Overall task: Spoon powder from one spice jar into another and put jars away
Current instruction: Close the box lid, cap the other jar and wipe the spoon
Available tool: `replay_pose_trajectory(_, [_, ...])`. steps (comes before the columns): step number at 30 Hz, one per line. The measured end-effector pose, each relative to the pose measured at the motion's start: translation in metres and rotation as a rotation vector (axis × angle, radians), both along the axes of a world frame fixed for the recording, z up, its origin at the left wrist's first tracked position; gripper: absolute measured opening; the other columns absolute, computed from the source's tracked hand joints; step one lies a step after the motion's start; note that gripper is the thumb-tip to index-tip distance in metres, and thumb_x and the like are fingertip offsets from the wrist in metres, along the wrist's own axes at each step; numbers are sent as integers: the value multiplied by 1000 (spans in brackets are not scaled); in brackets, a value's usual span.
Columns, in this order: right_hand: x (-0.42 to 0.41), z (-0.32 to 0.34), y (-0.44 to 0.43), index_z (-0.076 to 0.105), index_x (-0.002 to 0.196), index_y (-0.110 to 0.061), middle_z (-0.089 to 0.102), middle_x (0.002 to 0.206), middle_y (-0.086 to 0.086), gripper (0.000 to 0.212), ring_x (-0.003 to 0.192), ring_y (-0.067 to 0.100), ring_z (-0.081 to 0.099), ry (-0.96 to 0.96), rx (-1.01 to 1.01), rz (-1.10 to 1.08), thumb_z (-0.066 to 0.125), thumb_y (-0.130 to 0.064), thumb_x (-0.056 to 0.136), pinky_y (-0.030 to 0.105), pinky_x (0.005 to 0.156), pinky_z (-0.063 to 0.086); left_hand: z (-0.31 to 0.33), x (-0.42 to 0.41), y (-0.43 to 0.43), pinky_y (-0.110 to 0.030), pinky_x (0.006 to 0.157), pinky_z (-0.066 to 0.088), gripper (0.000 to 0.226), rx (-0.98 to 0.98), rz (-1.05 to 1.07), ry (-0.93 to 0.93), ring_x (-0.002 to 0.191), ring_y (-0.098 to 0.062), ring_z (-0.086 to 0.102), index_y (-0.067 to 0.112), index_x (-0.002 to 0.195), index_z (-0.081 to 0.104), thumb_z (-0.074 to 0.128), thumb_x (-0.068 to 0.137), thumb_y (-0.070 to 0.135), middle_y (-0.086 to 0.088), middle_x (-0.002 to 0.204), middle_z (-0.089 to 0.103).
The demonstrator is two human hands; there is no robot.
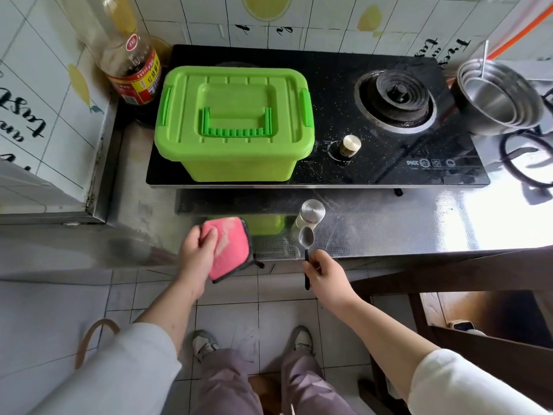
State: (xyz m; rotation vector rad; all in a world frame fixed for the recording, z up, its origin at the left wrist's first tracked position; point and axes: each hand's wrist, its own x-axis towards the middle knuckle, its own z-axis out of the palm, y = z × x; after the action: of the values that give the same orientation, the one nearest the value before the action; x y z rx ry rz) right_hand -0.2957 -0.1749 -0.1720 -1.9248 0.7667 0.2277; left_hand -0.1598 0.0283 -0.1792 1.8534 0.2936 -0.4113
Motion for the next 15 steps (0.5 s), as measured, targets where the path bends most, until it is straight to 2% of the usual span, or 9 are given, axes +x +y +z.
replay_pose_trajectory(3, [-4, -2, -5, 44, 76, -21, 54, 64, 1, 20, 56, 12, 45, -13, 2, -11, 50, -16, 94, 15, 52, 37, 5, 15, -3, -28, 66, 39, 17, 70, 94, -133, 90, -23, 56, 10, 106, 57, 51, 98, 23, -4, 97, 61])
replay_pose_trajectory(6, [-9, -3, -9, 44, 75, -22, 53, 64, -1, 21, 57, 13, 46, -20, 1, -12, 51, -16, 94, 19, 55, 38, 11, 30, -5, -26, 73, 39, 20, 183, 232, -296, 91, -23, 56, 6, 110, 55, 48, 97, 21, -6, 101, 60])
replay_pose_trajectory(9, [-13, -4, -14, 42, 73, -23, 51, 65, -4, 25, 56, 9, 41, -23, -20, -17, 52, -15, 94, 18, 55, 36, 6, 34, -16, -29, 82, 42, 25, 209, 53, -320, 97, -19, 55, 15, 120, 57, 52, 97, 23, 0, 108, 61])
replay_pose_trajectory(12, [-18, -5, -18, 40, 70, -25, 47, 65, -8, 29, 56, 8, 38, -10, -38, 5, 53, -16, 94, 17, 55, 35, -11, 30, -34, -31, 86, 46, 22, 191, -235, -218, 104, -20, 58, 23, 118, 60, 51, 98, 26, 2, 117, 63])
replay_pose_trajectory(15, [-24, -6, -23, 39, 70, -22, 44, 63, -8, 29, 56, 7, 36, -12, -64, 33, 54, -15, 93, 16, 55, 33, -26, 24, -48, -34, 90, 45, 24, 298, -339, -173, 113, -26, 57, 28, 120, 60, 47, 100, 25, 0, 129, 60])
